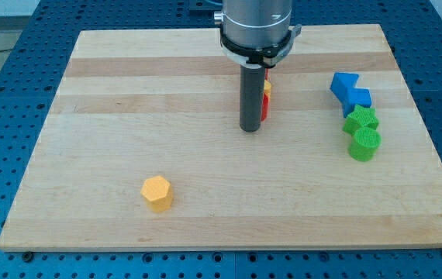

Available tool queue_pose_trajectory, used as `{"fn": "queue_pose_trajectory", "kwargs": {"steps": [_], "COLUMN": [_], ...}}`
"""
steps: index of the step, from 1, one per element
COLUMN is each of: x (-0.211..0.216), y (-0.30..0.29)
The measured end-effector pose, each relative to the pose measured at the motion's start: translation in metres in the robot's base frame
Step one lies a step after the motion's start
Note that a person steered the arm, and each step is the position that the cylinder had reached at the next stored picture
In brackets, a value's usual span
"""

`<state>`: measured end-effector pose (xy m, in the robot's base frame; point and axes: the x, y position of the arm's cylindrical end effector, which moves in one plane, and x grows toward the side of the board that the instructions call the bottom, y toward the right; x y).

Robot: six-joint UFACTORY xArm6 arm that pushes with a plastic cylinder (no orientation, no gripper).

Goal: Move the yellow hexagon below the red circle

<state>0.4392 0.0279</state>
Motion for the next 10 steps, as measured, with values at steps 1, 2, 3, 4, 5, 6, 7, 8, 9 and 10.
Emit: {"fn": "queue_pose_trajectory", "kwargs": {"steps": [1,2,3,4,5,6,7,8,9,10], "x": [0.035,0.1,0.167,0.18,0.179,0.174,0.143,0.12,0.109,0.109], "y": [0.003,0.0,-0.035,-0.062,-0.128,-0.178,-0.165,-0.139,-0.109,-0.077]}}
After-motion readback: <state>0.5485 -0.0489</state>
